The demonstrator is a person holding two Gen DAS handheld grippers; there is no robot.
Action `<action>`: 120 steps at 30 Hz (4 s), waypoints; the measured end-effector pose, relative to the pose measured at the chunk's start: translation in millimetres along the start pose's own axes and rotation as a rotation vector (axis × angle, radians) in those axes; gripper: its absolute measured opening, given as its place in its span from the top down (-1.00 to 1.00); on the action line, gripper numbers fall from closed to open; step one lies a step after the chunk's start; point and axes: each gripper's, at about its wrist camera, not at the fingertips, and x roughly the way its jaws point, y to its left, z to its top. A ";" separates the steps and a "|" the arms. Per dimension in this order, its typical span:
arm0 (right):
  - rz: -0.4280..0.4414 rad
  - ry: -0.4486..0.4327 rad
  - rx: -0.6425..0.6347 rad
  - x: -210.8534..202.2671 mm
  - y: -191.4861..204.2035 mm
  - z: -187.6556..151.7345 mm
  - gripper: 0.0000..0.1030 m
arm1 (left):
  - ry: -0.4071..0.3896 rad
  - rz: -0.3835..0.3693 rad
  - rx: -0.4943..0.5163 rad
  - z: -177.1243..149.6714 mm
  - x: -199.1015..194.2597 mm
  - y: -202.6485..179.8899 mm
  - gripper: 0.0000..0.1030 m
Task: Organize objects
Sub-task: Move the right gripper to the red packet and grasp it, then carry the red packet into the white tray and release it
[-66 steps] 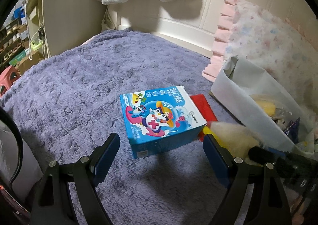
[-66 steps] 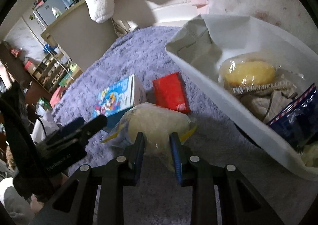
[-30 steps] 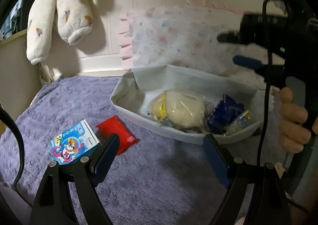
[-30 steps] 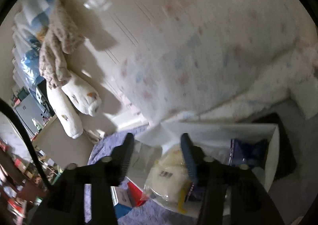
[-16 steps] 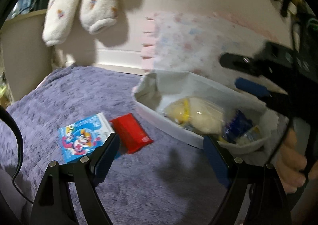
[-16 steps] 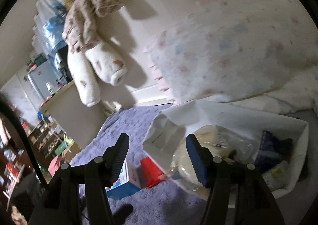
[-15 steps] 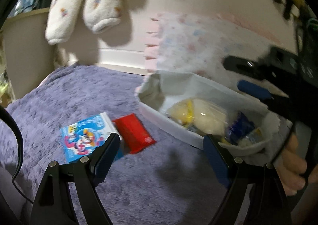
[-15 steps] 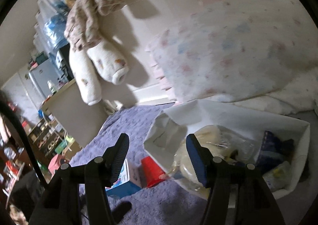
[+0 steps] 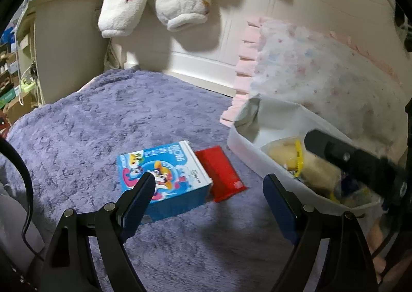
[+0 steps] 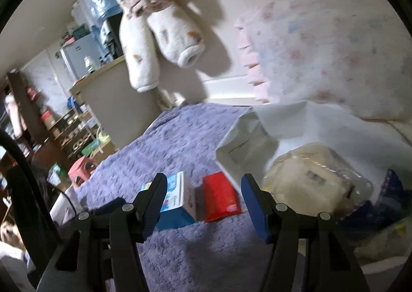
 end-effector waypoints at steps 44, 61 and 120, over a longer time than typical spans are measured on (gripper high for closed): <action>-0.161 0.224 -0.294 118.9 -3.9 -61.7 -0.08 | 0.085 0.150 -0.212 -6.3 36.0 82.0 -0.60; -0.198 0.297 -0.263 147.8 -10.8 -62.4 -0.12 | 0.221 0.120 -0.048 -18.7 65.2 48.4 -0.56; -0.252 -0.053 0.332 -50.7 -50.3 33.4 -0.16 | 0.064 -0.072 0.361 -14.8 -1.3 -96.5 -0.57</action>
